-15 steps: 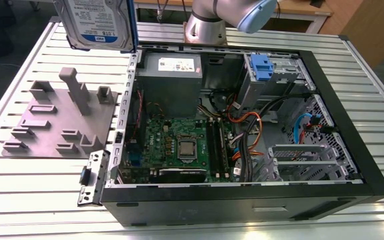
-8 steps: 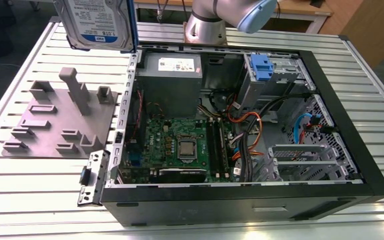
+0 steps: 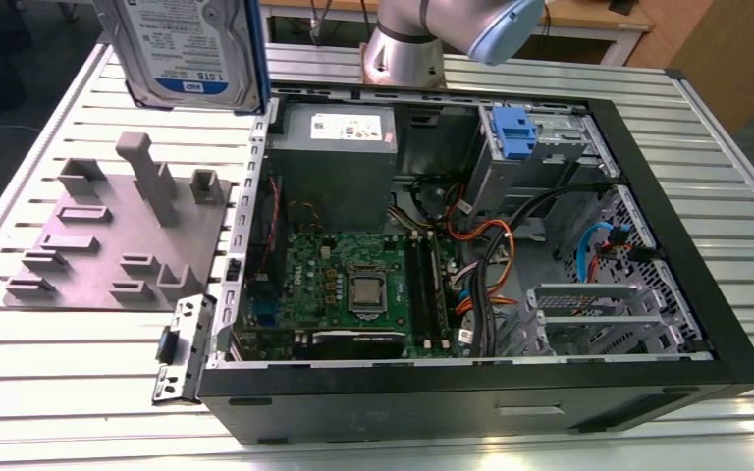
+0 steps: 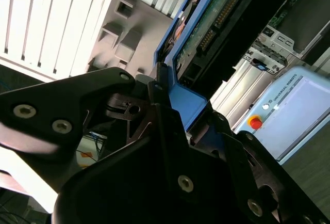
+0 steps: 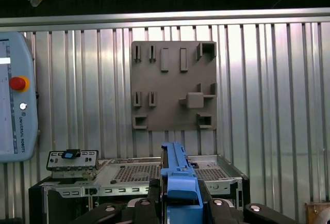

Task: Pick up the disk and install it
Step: 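Pick up the disk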

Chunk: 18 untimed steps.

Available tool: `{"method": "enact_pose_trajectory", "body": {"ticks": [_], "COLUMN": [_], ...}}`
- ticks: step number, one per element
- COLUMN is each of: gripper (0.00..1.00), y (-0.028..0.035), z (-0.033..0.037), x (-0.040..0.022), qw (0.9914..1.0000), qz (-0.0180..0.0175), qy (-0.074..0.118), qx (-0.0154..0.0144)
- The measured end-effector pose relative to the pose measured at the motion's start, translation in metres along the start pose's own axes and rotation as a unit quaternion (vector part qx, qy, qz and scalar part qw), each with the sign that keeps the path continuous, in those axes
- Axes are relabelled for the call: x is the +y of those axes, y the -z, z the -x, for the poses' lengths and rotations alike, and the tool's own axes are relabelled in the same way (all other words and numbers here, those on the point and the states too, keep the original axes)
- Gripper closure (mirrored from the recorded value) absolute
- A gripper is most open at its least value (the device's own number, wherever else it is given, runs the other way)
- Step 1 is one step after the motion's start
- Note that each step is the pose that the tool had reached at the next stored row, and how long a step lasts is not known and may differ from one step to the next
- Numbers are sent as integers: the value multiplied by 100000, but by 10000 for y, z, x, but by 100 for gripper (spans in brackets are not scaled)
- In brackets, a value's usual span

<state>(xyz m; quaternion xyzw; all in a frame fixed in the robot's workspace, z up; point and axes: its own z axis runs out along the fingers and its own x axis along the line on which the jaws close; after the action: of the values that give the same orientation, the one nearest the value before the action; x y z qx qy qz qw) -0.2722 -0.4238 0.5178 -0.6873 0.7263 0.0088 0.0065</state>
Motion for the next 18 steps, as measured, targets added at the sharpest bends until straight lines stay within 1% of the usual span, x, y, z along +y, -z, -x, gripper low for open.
{"method": "enact_pose_trajectory", "body": {"ticks": [8,14,18], "gripper": [64,64,64], "y": [2,2,3], "z": [-76,-74,-91], "x": [-4,-62,-69], "qw": [100000,100000,100000], "qz": [5,2,5], "qy": [-2,0,-3], "qx": [8,1,6]}}
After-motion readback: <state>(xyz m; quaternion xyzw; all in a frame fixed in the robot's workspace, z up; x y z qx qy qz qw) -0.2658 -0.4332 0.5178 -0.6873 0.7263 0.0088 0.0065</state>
